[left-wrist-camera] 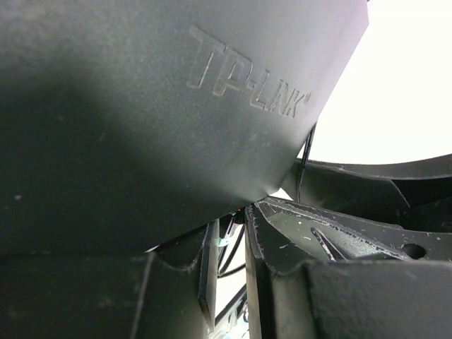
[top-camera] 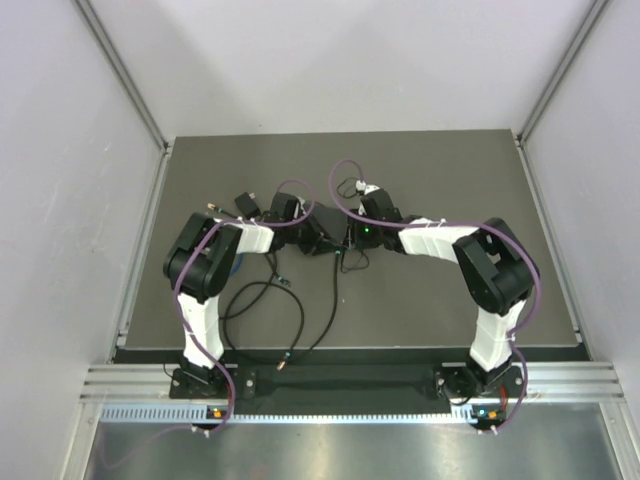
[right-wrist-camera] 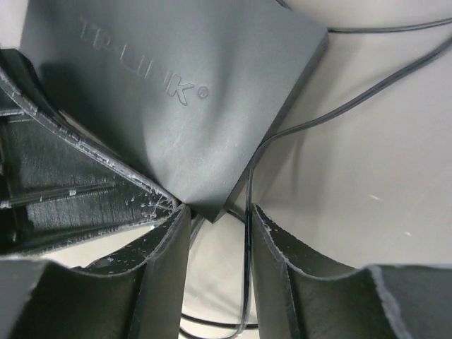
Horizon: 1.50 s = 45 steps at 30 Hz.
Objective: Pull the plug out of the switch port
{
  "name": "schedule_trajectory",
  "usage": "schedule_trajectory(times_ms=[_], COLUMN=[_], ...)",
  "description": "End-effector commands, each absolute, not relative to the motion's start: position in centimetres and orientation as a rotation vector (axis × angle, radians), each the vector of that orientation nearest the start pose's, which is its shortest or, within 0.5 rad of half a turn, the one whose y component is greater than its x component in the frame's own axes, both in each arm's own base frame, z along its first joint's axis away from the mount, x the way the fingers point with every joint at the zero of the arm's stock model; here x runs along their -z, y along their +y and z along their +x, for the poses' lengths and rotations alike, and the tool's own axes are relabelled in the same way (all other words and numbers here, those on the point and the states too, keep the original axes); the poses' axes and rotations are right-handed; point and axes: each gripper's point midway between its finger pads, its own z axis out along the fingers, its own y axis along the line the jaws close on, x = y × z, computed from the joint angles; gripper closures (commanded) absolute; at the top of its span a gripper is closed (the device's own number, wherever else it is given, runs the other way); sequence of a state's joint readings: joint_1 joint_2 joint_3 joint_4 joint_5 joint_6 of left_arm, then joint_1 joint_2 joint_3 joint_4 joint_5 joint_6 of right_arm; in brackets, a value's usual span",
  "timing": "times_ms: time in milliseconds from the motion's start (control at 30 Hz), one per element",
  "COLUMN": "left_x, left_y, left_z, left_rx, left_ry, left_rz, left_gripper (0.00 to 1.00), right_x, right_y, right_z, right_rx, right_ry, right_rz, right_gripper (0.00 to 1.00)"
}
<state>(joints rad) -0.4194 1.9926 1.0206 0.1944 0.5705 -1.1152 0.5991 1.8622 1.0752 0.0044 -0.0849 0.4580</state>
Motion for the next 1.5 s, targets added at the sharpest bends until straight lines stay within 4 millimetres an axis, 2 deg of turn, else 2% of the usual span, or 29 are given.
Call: schedule_trajectory(times_ms=[0,133,200,367,500,600,667,700,767,833,867,900,1000,1067,1100,1133,1167,1200,1233,1300,1333,1367,1467], left_x=[0.7,1.8,2.8,3.4,4.9,5.3,4.4,4.4,3.7,4.0,3.2,3.2,2.2,1.7,2.5,1.2,1.1,0.5,0.0,-1.6,-2.5,-2.6,-5.7], left_y=[-29.8,-30.1,-30.0,-29.3,-28.3,-27.8,-28.6,-28.6,-29.2,-28.8,-29.2,-29.0,-28.7,-28.1,-27.1,-26.9,-26.3,-25.9,-25.1,-24.5,-23.4,-22.7,-20.3], left_z=[30.5,29.5,28.6,28.7,27.5,27.0,27.5,26.9,26.9,26.3,26.9,26.3,26.7,27.4,27.6,28.4,28.8,30.1,30.1,31.8,32.4,32.2,34.5], left_rx=[1.239,1.255,1.230,1.147,1.057,1.045,1.146,1.192,1.287,1.319,1.389,1.419,1.509,1.421,1.270,1.235,1.173,1.110,1.053,1.000,0.924,0.884,0.747], left_ry=[2.849,2.899,2.934,2.915,2.962,2.960,2.893,2.880,2.830,2.824,2.758,2.763,2.703,2.714,2.760,2.731,2.730,2.699,2.716,2.676,2.677,2.686,2.613], left_rz=[-0.665,-0.655,-0.633,-0.572,-0.525,-0.504,-0.472,-0.508,-0.492,-0.562,-0.545,-0.620,-0.698,-0.669,-0.639,-0.586,-0.533,-0.518,-0.526,-0.462,-0.450,-0.476,-0.438], left_gripper=[1.00,1.00,1.00,1.00,1.00,1.00,1.00,1.00,1.00,1.00,1.00,1.00,1.00,1.00,1.00,1.00,1.00,1.00,1.00,1.00,1.00,1.00,1.00], right_x=[-3.3,-3.0,-3.1,-2.9,-3.0,-2.9,-2.8,-2.8,-2.7,-2.7,-2.7,-2.5,-2.4,-2.5,-2.5,-2.5,-2.9,-3.2,-3.2,-4.0,-4.4,-4.7,-5.8], right_y=[27.4,26.8,26.9,27.3,27.6,27.6,27.5,27.5,27.2,27.2,27.1,27.0,26.9,26.9,26.9,27.2,27.5,27.6,27.8,28.2,28.3,28.4,28.5], right_z=[38.0,38.7,38.8,39.0,39.2,39.3,39.2,39.3,39.3,39.3,39.4,39.4,39.5,39.4,39.3,39.2,39.2,39.2,39.0,38.7,38.4,38.3,37.6], right_rx=[-0.394,-0.299,-0.306,-0.314,-0.336,-0.360,-0.374,-0.382,-0.392,-0.399,-0.401,-0.397,-0.395,-0.403,-0.404,-0.424,-0.451,-0.463,-0.486,-0.531,-0.560,-0.570,-0.620], right_ry=[2.408,2.396,2.388,2.392,2.385,2.390,2.395,2.391,2.395,2.399,2.398,2.402,2.408,2.404,2.404,2.404,2.383,2.373,2.369,2.332,2.312,2.297,2.250], right_rz=[-0.114,-0.046,-0.045,-0.052,-0.062,-0.053,-0.047,-0.043,-0.039,-0.032,-0.027,-0.023,-0.013,-0.016,-0.023,-0.039,-0.051,-0.068,-0.085,-0.114,-0.133,-0.133,-0.157], right_gripper=[0.64,0.68,0.68,0.68,0.68,0.68,0.68,0.68,0.68,0.68,0.68,0.68,0.68,0.68,0.68,0.68,0.67,0.67,0.66,0.64,0.62,0.61,0.56])
